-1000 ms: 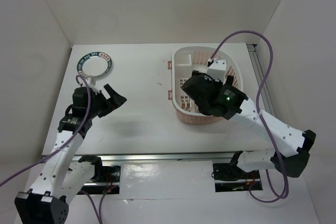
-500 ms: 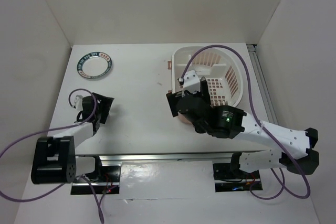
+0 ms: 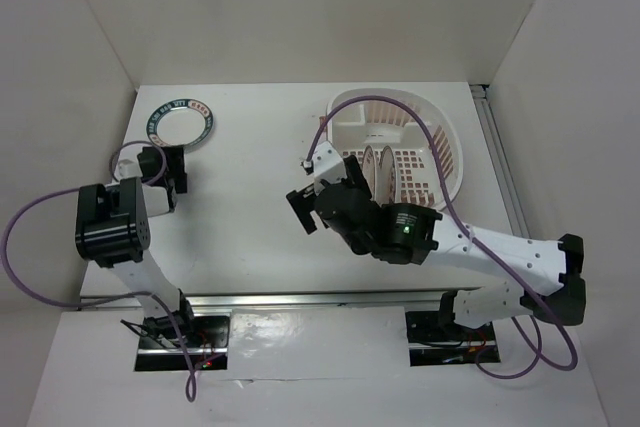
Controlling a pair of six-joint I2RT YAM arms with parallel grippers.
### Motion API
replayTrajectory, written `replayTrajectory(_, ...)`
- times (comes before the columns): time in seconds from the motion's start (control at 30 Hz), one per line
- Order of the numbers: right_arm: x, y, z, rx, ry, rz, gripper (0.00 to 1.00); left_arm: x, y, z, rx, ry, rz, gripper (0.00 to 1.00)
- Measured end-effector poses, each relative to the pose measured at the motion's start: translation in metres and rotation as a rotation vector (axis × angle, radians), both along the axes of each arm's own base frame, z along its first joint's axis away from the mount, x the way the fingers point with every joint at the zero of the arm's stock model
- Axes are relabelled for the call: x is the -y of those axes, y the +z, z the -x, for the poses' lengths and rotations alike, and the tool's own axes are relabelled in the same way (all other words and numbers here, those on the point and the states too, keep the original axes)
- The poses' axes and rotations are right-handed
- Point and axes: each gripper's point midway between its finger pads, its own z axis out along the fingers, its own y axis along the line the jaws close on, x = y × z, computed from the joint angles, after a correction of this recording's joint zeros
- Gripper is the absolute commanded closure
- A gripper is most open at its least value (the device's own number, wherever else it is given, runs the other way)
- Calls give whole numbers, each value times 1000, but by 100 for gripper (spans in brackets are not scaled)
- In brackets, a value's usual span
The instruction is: Load the plates into the dish rack
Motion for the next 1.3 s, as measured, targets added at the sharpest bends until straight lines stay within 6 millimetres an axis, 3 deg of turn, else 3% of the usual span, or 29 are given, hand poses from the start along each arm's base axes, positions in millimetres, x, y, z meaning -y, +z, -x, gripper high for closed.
replayTrajectory(0.13, -10, -2, -1, 17, 18, -9, 0, -20, 2, -41, 26, 4, 23, 0)
replayTrajectory(0.3, -21, -20, -6, 19, 23, 34, 0, -35, 3, -76, 54, -3, 48, 3)
replayTrajectory(0.47, -28, -25, -6, 20, 29, 35, 0, -37, -2, -90, 43, -25, 65, 22)
replayTrajectory(0.57, -30, -23, -4, 22, 33, 25, 0, -38, -12, -94, 14, -35, 77, 69)
replayTrajectory(0.67, -32, -23, 0, 20, 42, 18, 0, -37, -26, -94, -20, -52, 99, 98)
replayTrajectory(0.97, -33, -16, 6, 23, 40, -14, 0, -37, -23, -93, -49, -114, 132, 100)
replayTrajectory(1.03, -31, -14, 6, 27, 36, -18, 0, -30, -20, -85, -64, -156, 124, 100)
replayTrajectory(1.13, -31, -5, 1, 23, 73, -48, 0, -3, -12, -59, -80, -261, 119, 100)
replayTrajectory(1.23, -24, 17, -31, 25, 86, -152, 0, 56, -3, -19, -104, -409, 131, 100)
replayTrajectory(1.3, -8, 32, -68, 26, 57, -214, 0, 98, 9, 4, -94, -534, 103, 100)
